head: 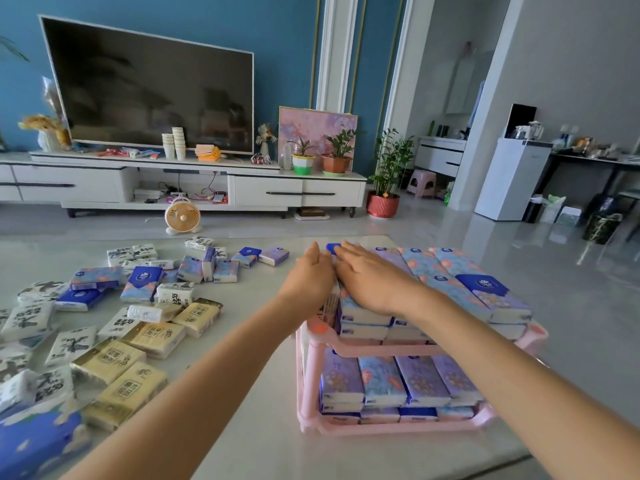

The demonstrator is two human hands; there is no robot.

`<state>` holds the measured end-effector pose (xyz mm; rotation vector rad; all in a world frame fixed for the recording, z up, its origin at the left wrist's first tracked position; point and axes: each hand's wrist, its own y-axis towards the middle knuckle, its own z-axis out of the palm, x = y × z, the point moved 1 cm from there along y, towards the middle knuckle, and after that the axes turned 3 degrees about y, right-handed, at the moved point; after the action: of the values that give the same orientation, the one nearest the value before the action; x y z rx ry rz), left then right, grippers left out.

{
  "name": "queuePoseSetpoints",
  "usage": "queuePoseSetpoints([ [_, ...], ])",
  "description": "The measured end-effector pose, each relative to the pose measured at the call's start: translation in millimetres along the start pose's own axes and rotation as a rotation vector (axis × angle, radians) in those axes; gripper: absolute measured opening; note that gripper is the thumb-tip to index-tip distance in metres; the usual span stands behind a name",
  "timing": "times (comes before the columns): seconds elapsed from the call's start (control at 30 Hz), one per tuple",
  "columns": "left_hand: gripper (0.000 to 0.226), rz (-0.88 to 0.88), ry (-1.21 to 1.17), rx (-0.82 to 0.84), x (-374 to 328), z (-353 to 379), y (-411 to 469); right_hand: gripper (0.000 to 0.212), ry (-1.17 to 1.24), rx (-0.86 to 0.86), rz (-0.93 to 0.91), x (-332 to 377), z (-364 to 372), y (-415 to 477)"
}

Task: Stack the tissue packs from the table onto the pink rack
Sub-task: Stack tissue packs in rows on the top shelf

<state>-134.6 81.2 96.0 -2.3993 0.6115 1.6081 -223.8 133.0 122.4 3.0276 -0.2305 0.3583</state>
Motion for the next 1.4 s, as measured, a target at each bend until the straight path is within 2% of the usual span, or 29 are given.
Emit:
queuePoseSetpoints([
  [0.13, 0.030, 0.010, -0.001, -0.027, -1, 2, -2, 0.043, 0.001, 0.000, 0.009, 0, 2, 1],
  [0.27, 0.026, -0.008, -0.002, -0.042, -4, 5, -1, 0.042, 0.011, -0.006, 0.002, -2, 4, 3],
  [0.43, 0.041, -0.035, -0.025, -0.067, 1, 7, 2, 0.042, 0.029, -0.020, -0.009, 0, 2, -2],
  [0.53, 0.036, -0.026, -0.084, -0.028, -1, 5, -3, 0.041, 0.114, -0.014, 0.041, 2, 3, -1],
  [0.63, 0.064, -0.035, -0.175, -0.002, -4, -5, -14, 0.044, 0.170, 0.010, -0.006, 3, -5, -3],
  [0.77, 0.069, -0.011, -0.228, -0.076, 8, -40, -28, 0.044, 0.320, -0.218, -0.059, 7, -36, -16],
  [0.87, 0.066, -0.031, -0.198, -0.181, 35, -73, -42, 0.040, 0.373, -0.276, -0.158, 24, -43, -29],
  [1.03, 0.041, -0.034, -0.247, -0.392, 99, -113, -83, 0.030, 0.397, -0.151, -0.378, 85, -6, -46],
  [1.13, 0.026, -0.078, -0.157, -0.452, 143, -130, -98, 0.025, 0.377, -0.017, -0.445, 125, 37, -32],
  [1.3, 0.035, -0.102, -0.131, -0.538, 186, -155, -117, 0.025, 0.453, 0.101, -0.320, 160, 108, 26],
  [1.4, 0.032, -0.023, -0.002, -0.597, 185, -185, -114, 0.029, 0.492, 0.109, -0.224, 174, 140, 59],
])
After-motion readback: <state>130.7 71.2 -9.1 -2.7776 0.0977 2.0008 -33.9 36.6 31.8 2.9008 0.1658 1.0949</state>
